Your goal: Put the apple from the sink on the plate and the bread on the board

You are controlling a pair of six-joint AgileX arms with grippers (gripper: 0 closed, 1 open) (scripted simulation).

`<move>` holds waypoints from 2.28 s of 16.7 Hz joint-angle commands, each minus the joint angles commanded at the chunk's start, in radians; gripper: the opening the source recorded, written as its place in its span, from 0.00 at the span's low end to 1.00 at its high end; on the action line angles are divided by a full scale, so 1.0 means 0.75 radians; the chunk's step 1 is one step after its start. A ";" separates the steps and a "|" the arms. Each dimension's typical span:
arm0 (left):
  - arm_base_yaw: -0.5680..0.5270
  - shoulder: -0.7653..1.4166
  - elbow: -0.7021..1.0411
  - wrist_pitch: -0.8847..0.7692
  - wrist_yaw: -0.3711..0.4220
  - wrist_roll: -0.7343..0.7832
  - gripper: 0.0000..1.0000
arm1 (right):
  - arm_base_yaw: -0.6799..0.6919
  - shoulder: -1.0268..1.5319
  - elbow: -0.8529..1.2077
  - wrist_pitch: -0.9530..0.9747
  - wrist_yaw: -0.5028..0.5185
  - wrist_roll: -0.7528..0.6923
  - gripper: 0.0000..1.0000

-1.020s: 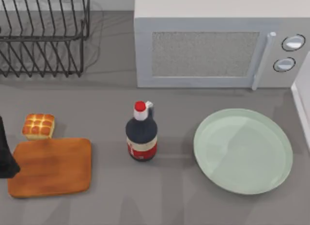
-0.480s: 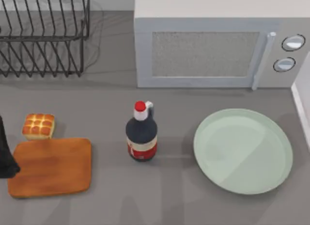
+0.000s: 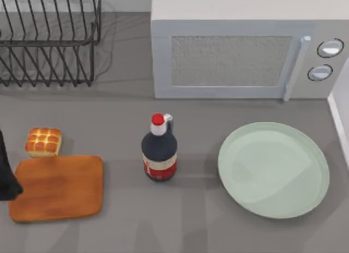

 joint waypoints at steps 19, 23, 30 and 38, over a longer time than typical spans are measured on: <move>0.000 0.000 0.000 0.000 0.000 0.000 1.00 | 0.000 0.000 0.000 0.000 0.000 0.000 0.00; 0.000 0.000 0.000 0.000 0.000 0.000 1.00 | 0.000 0.000 0.000 0.000 0.000 0.000 0.00; 0.000 0.000 0.000 0.000 0.000 0.000 1.00 | 0.002 -0.213 0.107 -0.273 -0.022 0.009 0.00; 0.000 0.000 0.000 0.000 0.000 0.000 1.00 | 0.002 -0.341 0.185 -0.470 -0.024 0.010 0.00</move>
